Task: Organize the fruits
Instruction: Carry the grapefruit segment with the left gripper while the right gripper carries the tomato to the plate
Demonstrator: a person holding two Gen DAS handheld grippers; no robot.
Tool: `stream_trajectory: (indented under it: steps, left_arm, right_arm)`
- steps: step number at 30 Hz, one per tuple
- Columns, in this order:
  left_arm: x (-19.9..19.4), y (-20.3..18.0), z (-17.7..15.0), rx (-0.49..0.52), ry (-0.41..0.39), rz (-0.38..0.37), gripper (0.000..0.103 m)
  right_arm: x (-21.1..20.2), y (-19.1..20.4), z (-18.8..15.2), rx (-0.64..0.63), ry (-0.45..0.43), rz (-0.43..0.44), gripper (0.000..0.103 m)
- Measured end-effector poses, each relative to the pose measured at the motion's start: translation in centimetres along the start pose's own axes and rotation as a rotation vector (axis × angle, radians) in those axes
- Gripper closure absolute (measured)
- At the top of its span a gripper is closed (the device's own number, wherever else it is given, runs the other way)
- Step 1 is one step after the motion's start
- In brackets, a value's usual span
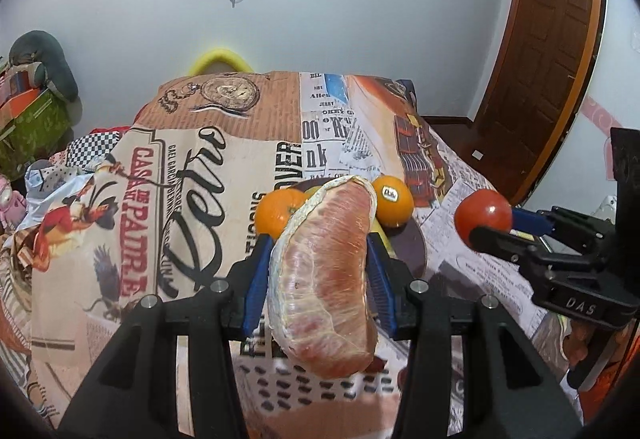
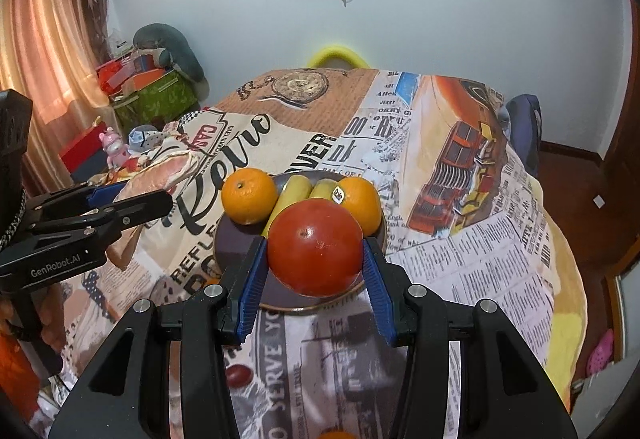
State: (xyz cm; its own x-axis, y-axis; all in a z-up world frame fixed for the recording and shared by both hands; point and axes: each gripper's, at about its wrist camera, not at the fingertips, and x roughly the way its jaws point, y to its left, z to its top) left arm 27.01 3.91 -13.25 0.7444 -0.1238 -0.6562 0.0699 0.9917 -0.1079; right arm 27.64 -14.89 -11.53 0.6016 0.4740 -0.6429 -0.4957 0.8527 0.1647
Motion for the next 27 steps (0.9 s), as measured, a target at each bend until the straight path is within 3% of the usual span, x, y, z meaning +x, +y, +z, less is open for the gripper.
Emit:
stream_trajectory:
  steps: [27]
  left_arm:
    - [10.0,-1.6,1.5,0.023,0.07,-0.052,0.057]
  right_arm:
    - [7.4,-2.5,-0.3,-0.012,0.121,0.007,0.059]
